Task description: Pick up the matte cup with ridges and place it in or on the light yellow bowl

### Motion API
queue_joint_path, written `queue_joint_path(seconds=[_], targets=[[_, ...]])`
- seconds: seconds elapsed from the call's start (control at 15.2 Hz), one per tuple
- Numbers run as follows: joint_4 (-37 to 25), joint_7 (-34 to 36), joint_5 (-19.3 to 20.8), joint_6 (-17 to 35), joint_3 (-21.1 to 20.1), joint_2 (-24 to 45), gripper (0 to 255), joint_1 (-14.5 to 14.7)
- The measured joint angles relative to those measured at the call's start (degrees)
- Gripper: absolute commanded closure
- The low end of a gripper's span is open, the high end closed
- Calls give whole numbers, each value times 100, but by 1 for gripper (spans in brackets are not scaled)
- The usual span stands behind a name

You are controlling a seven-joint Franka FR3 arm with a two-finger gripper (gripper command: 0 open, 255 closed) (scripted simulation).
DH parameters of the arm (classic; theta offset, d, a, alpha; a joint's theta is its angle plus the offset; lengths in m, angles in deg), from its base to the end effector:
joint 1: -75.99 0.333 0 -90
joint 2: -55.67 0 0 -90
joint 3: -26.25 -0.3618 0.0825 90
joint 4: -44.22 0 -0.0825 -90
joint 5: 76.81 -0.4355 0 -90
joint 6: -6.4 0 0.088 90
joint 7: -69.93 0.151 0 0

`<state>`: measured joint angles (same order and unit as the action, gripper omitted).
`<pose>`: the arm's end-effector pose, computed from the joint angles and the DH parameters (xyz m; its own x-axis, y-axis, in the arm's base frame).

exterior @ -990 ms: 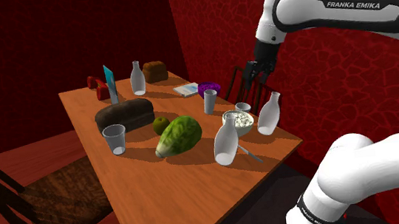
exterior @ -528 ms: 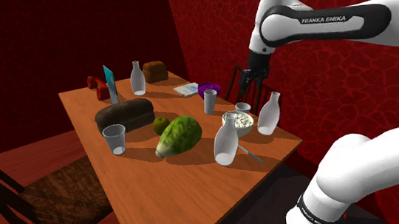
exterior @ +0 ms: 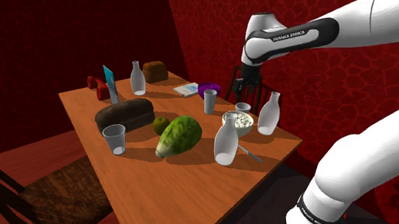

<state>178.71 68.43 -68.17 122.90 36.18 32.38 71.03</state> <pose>0.4513 -0.1380 0.4723 0.9840 -0.1570 0.0847 -0.1634 -0.9838 0.0743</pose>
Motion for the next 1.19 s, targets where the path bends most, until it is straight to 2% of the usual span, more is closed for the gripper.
queue_joint_path(seconds=[0.59, 1.19], targets=[[-570, -342, 48, 1244, 452, 1758, 0, -228], [-1661, -707, -252, 1975, 680, 3540, 0, -518]])
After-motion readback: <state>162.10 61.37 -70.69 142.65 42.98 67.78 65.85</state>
